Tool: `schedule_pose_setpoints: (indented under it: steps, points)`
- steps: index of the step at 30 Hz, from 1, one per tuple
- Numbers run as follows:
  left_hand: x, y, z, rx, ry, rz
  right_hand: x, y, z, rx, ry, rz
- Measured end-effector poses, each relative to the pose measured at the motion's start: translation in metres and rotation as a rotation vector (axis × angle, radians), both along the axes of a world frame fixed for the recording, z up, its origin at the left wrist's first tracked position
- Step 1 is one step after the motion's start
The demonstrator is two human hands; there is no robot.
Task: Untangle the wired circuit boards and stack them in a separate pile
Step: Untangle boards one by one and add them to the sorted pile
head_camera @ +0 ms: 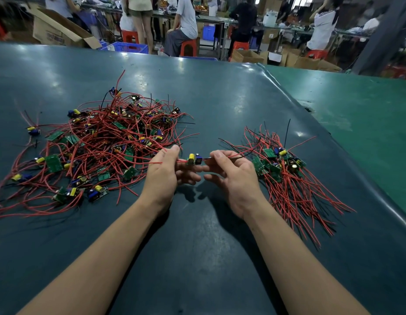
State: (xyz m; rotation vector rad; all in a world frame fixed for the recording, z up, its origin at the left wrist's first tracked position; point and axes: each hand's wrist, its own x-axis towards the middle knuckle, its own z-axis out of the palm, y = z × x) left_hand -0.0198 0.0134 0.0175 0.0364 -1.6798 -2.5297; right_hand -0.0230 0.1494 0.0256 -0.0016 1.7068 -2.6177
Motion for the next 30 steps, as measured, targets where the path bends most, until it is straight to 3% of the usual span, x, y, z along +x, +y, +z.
schedule_pose_setpoints:
  steps: [6,9,14,21,30]
  points:
    - [-0.004,-0.004,0.003,0.039,-0.066,0.08,0.001,0.002,-0.001,0.02,0.068,-0.05]
    - [0.0,-0.004,0.003,0.02,0.001,-0.047,0.0,0.004,-0.001,0.02,0.075,-0.081]
    - [0.005,-0.002,-0.001,-0.113,0.101,-0.089,0.001,0.004,0.0,-0.061,0.013,-0.055]
    - [0.008,0.005,-0.002,-0.35,0.209,0.003,0.003,0.001,-0.004,0.13,-0.031,-0.023]
    - [0.011,0.003,0.005,-0.266,0.185,-0.055,0.002,0.002,0.0,0.168,-0.049,-0.001]
